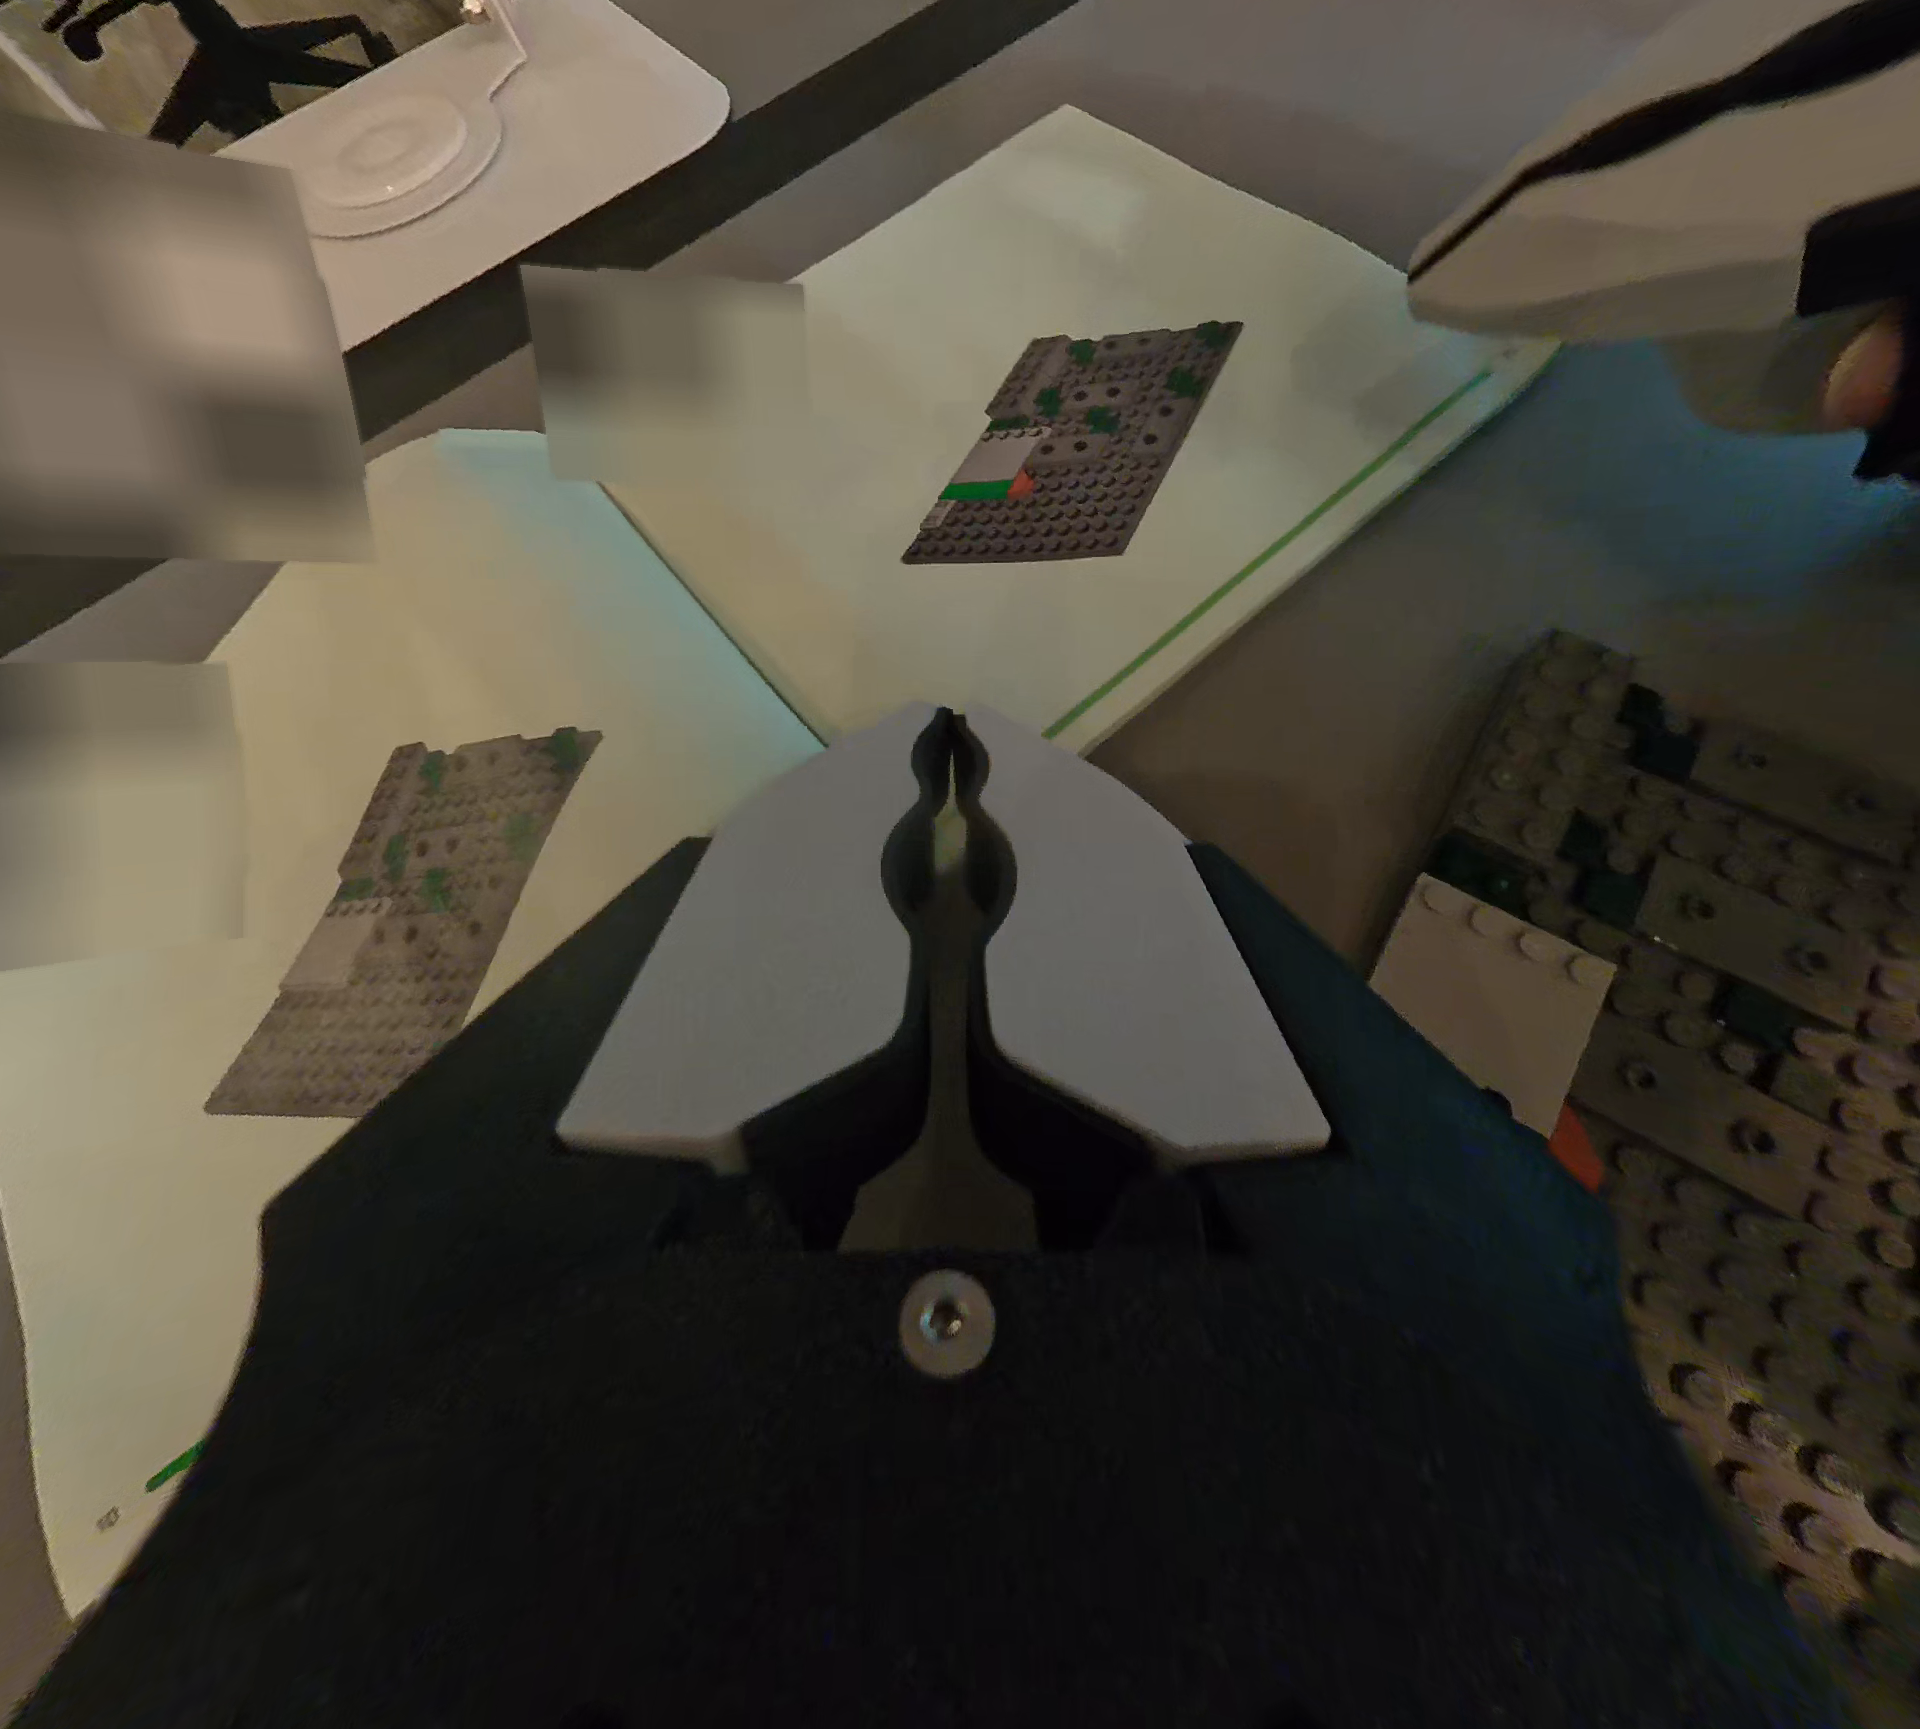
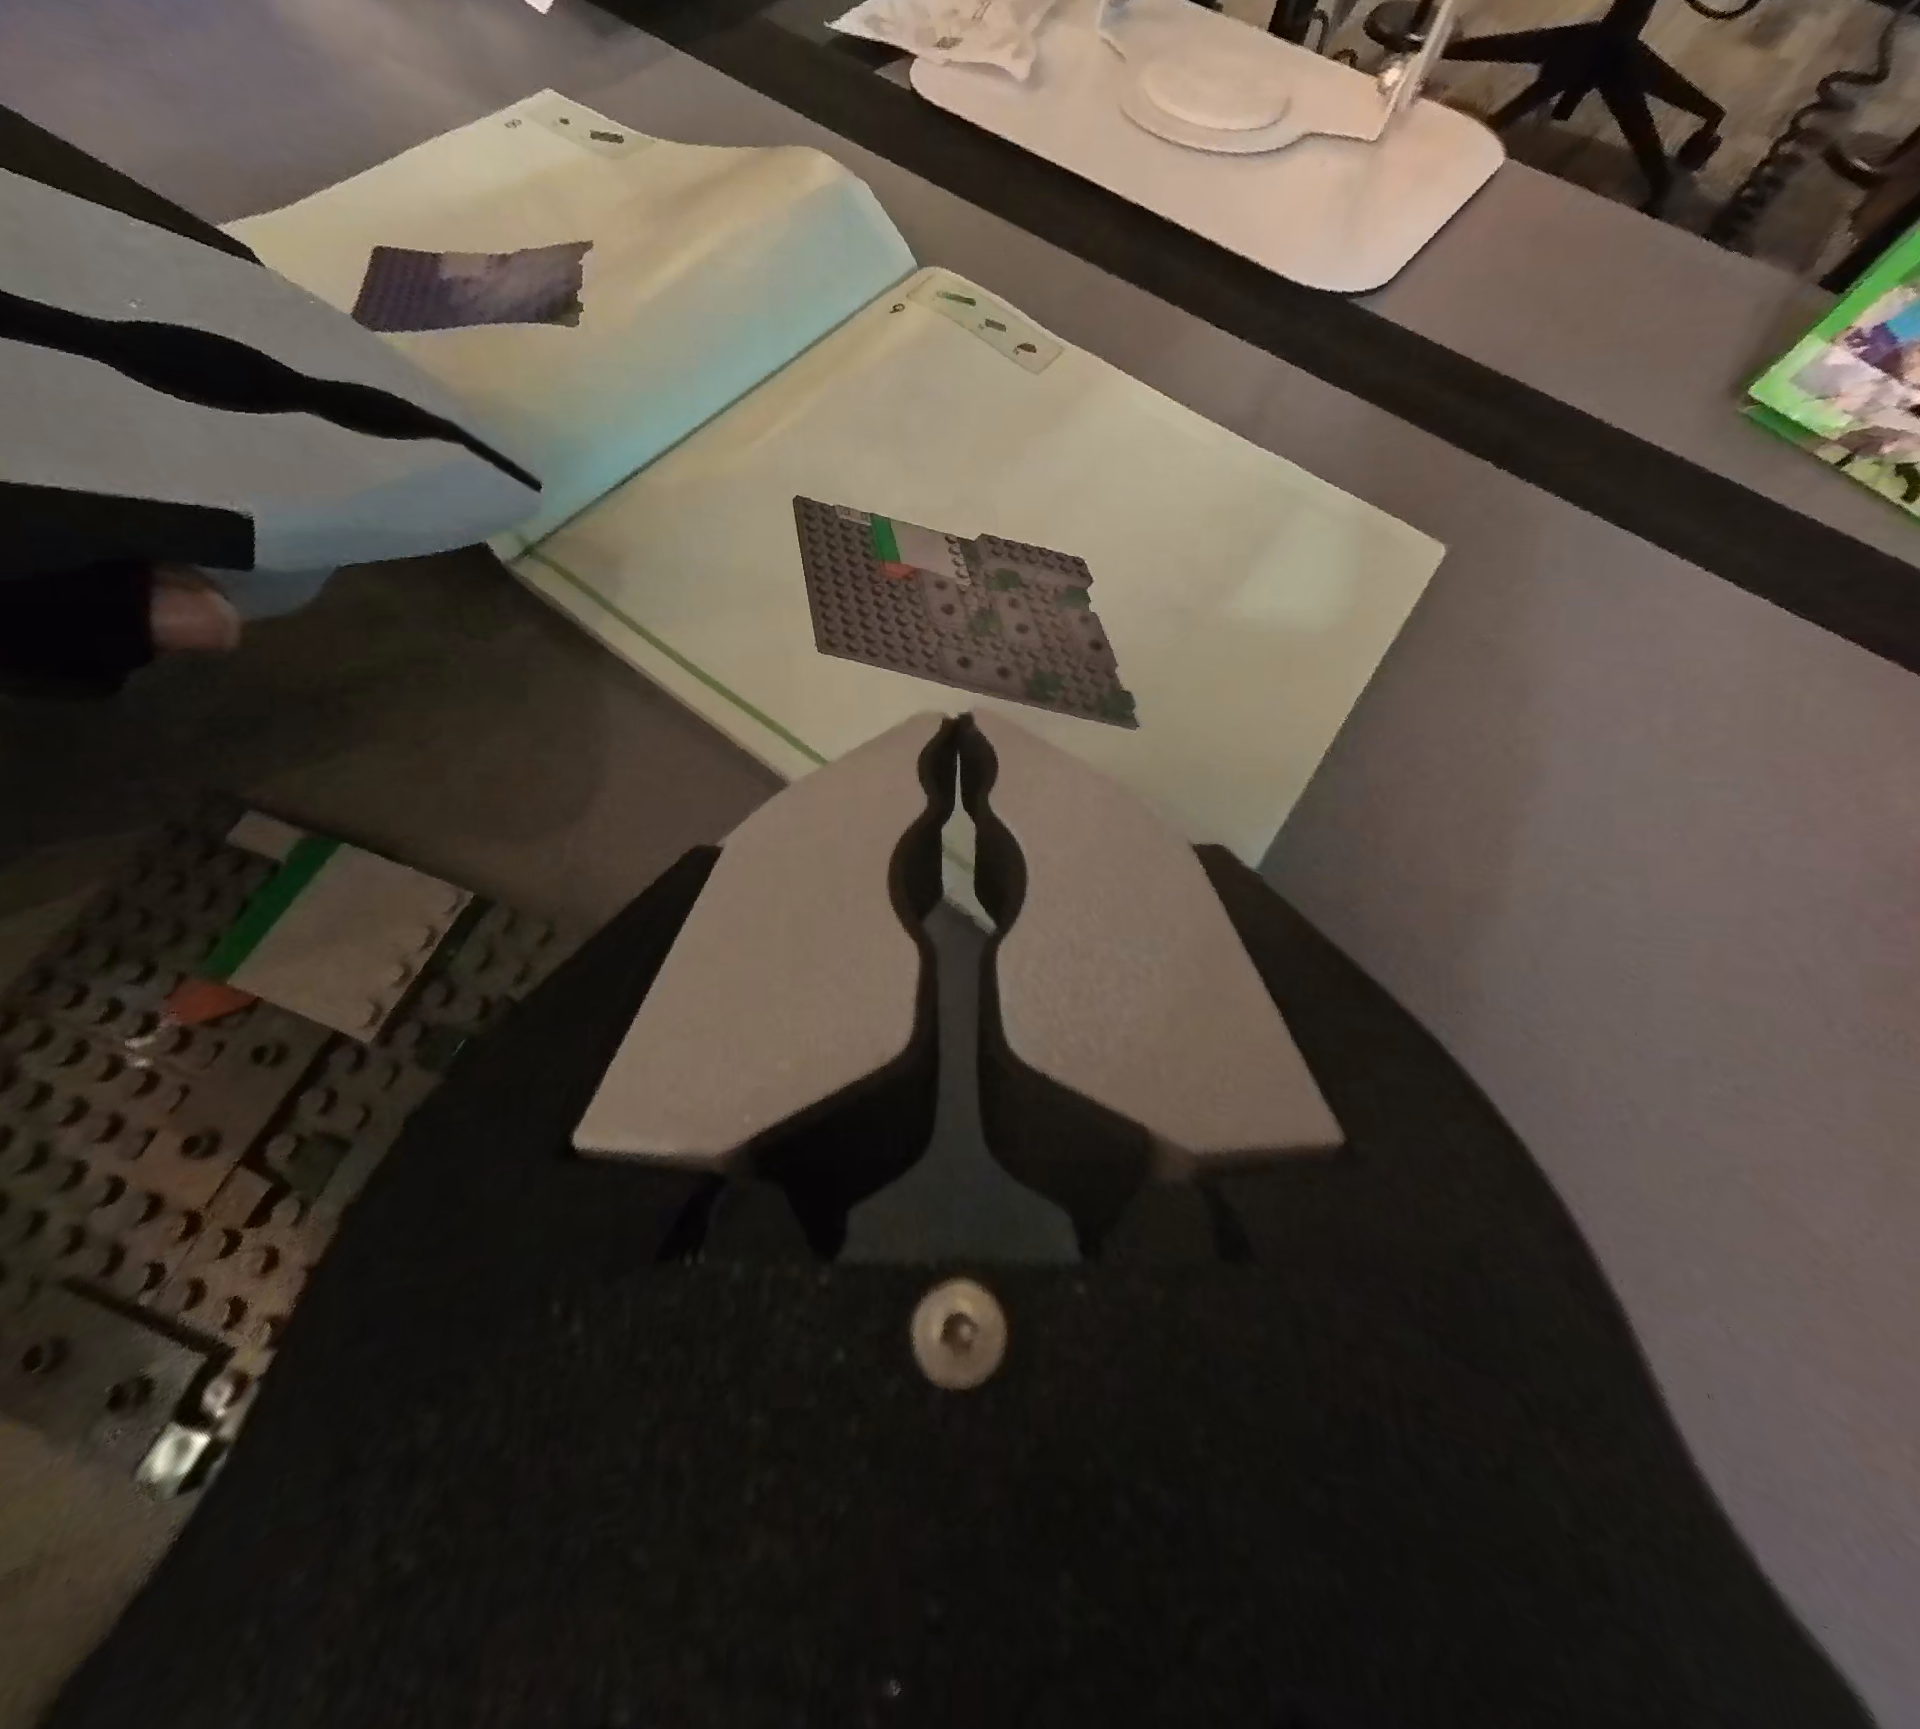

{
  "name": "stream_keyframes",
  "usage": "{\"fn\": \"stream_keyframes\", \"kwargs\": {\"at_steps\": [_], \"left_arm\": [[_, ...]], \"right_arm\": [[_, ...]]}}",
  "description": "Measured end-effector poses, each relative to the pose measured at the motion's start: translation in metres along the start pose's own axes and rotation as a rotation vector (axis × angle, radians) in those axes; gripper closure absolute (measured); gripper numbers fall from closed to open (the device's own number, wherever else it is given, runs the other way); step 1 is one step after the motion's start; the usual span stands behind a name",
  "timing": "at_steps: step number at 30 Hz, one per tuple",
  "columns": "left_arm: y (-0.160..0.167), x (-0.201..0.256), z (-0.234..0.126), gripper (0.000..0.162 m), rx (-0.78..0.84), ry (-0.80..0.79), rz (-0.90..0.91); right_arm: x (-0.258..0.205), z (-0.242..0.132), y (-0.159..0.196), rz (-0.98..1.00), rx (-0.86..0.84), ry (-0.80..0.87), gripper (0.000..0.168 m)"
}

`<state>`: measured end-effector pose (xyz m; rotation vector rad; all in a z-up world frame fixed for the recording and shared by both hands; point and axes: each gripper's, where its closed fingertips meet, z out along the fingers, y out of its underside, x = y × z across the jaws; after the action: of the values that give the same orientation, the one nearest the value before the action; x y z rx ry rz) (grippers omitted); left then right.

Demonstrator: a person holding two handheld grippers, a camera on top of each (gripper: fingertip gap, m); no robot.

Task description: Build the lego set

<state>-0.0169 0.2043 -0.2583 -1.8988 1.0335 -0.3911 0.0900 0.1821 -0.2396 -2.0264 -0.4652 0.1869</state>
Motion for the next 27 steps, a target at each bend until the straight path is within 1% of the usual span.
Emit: {"fn": "stream_keyframes", "kwargs": {"at_steps": [4, 6, 10, 13, 16, 17, 20, 22, 27], "left_arm": [[-0.001, 0.001, -0.001, 0.162, 0.003, -0.003, 0.018], [-0.001, 0.0, -0.004, 0.162, 0.001, -0.009, 0.035], [-0.004, -0.006, -0.016, 0.162, 0.033, -0.038, 0.051], [-0.004, -0.01, -0.018, 0.162, 0.041, -0.042, 0.041], [-0.007, -0.013, -0.02, 0.162, 0.055, -0.045, 0.044], [-0.007, -0.014, -0.02, 0.162, 0.06, -0.045, 0.048], [-0.008, -0.016, -0.02, 0.154, 0.066, -0.046, 0.058], [-0.008, -0.016, -0.018, 0.152, 0.067, -0.041, 0.06], [-0.007, -0.017, -0.014, 0.152, 0.057, -0.039, 0.08]], "right_arm": [[0.004, -0.006, 0.001, -0.036, 0.021, -0.013, 0.166], [0.006, -0.009, 0.006, -0.06, 0.009, -0.039, 0.162], [0.019, -0.018, 0.009, -0.112, 0.011, -0.036, 0.156], [0.026, -0.022, 0.014, -0.139, -0.01, -0.06, 0.147], [0.032, -0.025, 0.018, -0.225, -0.036, -0.105, 0.136], [0.031, -0.026, 0.02, -0.259, -0.047, -0.135, 0.135], [0.028, -0.026, 0.032, -0.355, -0.111, -0.228, 0.136], [0.025, -0.024, 0.039, -0.393, -0.147, -0.284, 0.135], [0.029, -0.015, 0.048, -0.501, -0.196, -0.361, 0.135]]}}
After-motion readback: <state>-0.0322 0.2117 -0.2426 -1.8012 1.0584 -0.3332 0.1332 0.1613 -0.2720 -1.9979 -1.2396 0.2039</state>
